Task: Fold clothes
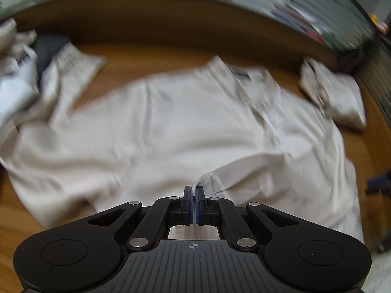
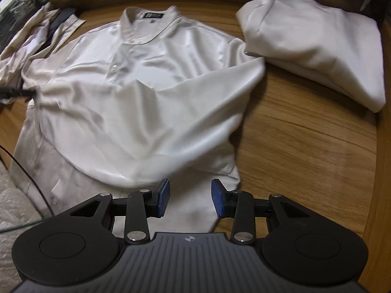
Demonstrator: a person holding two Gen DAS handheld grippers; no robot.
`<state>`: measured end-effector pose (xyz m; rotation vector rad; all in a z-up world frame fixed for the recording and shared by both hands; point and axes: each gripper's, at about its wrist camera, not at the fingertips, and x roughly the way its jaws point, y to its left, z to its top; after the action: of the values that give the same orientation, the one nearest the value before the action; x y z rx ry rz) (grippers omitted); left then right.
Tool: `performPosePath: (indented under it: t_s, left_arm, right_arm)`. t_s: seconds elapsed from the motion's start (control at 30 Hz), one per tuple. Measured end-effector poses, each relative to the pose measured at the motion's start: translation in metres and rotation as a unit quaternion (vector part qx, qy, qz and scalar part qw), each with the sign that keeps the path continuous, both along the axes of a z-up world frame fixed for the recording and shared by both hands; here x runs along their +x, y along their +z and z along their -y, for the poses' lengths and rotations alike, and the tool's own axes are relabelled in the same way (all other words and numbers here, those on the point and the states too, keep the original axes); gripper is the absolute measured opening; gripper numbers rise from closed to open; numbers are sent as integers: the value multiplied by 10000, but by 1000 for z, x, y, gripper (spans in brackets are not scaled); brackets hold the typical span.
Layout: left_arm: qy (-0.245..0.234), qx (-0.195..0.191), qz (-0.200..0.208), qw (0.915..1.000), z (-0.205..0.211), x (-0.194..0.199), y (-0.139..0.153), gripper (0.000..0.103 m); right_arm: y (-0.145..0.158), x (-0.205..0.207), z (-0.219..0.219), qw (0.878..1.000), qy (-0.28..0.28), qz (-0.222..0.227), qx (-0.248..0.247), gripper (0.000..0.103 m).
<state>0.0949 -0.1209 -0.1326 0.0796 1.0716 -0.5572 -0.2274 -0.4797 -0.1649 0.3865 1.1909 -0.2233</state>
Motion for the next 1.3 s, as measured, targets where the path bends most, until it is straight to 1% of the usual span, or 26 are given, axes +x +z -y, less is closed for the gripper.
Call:
performPosePath:
  t_s: [0.07,0.13,0.23,0.3,0.4,0.47,0.53,0.6,0.67,0.77,0.87,0.93,1.07,1.1,1.2,1.3]
  left_arm:
    - [158,126,103,9997,1,17,9,4]
    - [271,414,169,9986,3,31,14,4]
    - [241,886,323,9953,8,43,16,4]
    - [183,1106,336,9931,11,48,12,4]
    - [181,998,227,9946,12,54,5,7]
    - [325,981,137,9945,9,59,2,27]
    - [527,912,168,9943,2,62,4,34]
    - [798,850,152,9931,-13,63,6,39]
    - [1079,795,125,9909,-28,64,9,46]
    - [1508,860,84,9848,-54,64,8,47]
    - [1894,947,26,9773,-79,61,2,47]
    - [2132,1013,61,9717,-94,57,-1,49]
    - [2447,1075,122,9636,-119,60,-8,52]
    - [2493,1085,153,9622,-123,62,-9,52]
    - [2515,1025,245,9621,-129,72,-12,52]
    - [2520,1005,225,9622,-127,88,-18,52]
  right_arm:
    - [-1,4,0,9998,-76,-8,-204,43]
    - [-2,7,1,9994,-182,-24,-290,43]
    - [-7,13,2,9989,-294,-63,-347,44]
    - [-9,15,1,9988,-297,-85,-368,44]
    - [-11,19,-2,9990,-280,-81,-343,45]
    - [-11,21,-3,9991,-251,-87,-345,45]
    - [-10,22,-4,9991,-227,-78,-342,48]
    - [-8,23,-3,9992,-231,-55,-311,48]
    - [-5,24,-3,9993,-251,-37,-280,48]
    - [-1,27,-4,9994,-255,17,-245,49]
    - [1,33,-5,9995,-232,42,-206,49]
    - [1,38,-8,9996,-195,33,-202,49]
    - [3,46,-14,9998,-118,11,-183,49]
    - [3,47,-15,9998,-97,-4,-179,49]
    - [6,53,-20,9998,-37,-46,-205,49]
    - [9,59,-24,9998,-32,-38,-182,49]
